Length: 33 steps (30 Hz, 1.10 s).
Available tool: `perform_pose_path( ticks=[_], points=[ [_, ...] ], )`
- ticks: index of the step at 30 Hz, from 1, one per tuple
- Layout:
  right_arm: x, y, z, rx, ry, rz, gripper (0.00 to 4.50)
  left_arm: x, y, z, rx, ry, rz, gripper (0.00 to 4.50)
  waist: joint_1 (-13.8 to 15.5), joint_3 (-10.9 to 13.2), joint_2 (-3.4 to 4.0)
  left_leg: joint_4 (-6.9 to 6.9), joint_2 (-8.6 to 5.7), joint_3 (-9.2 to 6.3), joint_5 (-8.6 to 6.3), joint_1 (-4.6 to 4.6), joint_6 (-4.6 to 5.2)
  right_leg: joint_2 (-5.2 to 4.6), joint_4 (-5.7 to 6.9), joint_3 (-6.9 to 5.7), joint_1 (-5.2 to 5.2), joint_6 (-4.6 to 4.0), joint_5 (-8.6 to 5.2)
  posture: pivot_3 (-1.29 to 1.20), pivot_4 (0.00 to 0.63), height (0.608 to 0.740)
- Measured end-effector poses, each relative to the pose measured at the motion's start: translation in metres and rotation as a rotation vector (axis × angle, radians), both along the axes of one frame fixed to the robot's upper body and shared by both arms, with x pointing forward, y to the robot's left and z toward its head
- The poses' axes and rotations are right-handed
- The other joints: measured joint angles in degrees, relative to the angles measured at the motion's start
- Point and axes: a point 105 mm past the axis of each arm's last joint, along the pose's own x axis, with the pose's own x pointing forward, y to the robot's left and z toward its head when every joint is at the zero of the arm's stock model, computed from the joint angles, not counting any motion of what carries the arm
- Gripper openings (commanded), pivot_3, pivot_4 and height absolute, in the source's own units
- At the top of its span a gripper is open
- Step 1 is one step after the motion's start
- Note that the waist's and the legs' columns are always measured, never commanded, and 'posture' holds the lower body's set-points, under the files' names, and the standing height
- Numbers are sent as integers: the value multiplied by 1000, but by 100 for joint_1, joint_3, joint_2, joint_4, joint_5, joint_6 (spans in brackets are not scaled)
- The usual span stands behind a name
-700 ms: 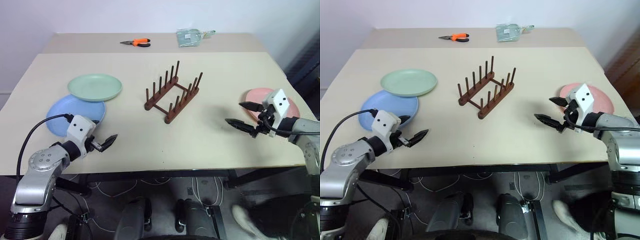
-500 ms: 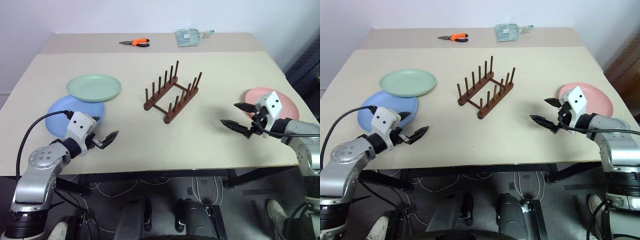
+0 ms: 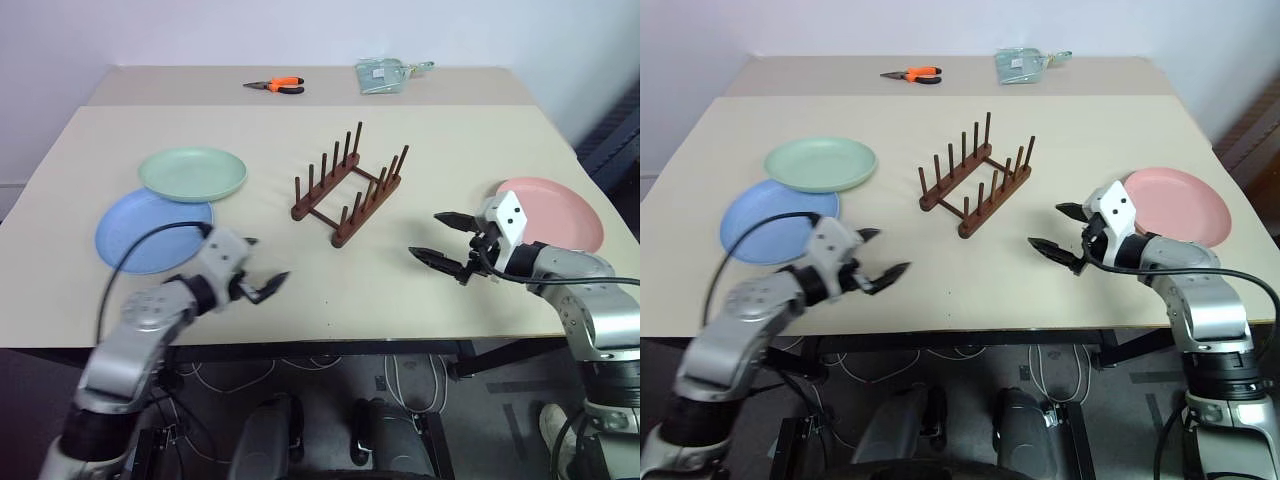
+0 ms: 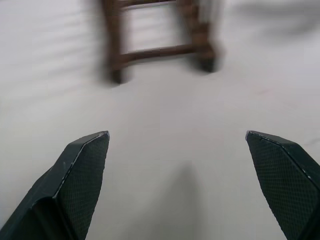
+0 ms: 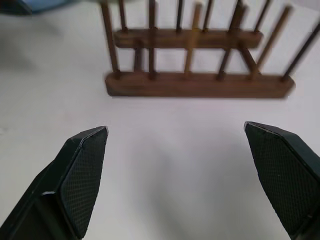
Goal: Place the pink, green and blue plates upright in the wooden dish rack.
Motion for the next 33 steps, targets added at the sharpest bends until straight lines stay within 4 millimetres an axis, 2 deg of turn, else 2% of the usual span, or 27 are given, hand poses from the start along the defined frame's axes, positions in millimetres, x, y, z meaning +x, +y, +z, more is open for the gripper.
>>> perform_pose_path(
  ticks=[2,4,10,13,15,19,24,29,33],
  points=[
    [-4,5,-3,-4,-4,-10,4463,16,-18,-11,24,7,16,4500,-11,0,-1,1,0,0,0,-1,1,3,3,0,-2,1,-1,0,150,740],
    [-8,9,-4,-10,-3,-13,4463,28,-23,-19,47,24,47,4500,-34,0,-1,1,1,0,1,-1,1,3,4,1,-4,3,-2,0,150,740],
    [-17,13,-3,-19,-8,-35,4463,52,-60,-21,-21,52,26,4500,-9,0,-1,6,0,-1,-1,-1,5,0,3,0,-2,4,-3,0,150,740],
    [-19,18,-1,-10,-18,-41,4500,59,-75,-21,-47,67,24,3607,-12,-1,-2,11,0,-1,-3,-3,9,-2,3,0,-1,5,-3,0,150,740],
    [-19,18,-1,-5,-16,-50,4500,62,-79,-20,-64,72,31,2726,-13,-1,-2,11,1,-1,-3,-2,9,-2,4,0,-1,5,-3,0,150,740],
    [-18,17,-1,-6,-18,-60,4500,67,-75,-18,-87,57,59,770,-17,-1,-2,12,1,-2,-3,-2,9,-2,5,0,-1,5,-3,0,150,740],
    [-24,15,-7,-30,5,-46,4500,62,-64,-21,-10,10,-28,757,-22,-2,-1,12,1,-2,-4,-3,10,-1,4,0,-2,5,-3,0,150,740],
    [-29,2,-7,-85,23,-43,4500,42,-43,-17,42,53,-322,757,-27,-1,0,14,2,-2,-4,-3,9,-3,4,-1,-4,4,-3,0,150,740],
    [-29,0,-5,-93,15,-43,4500,42,-33,-13,91,81,-458,2633,-14,-1,0,22,2,-5,-7,-7,13,-3,3,-4,-2,4,-3,0,150,740]
  ],
)
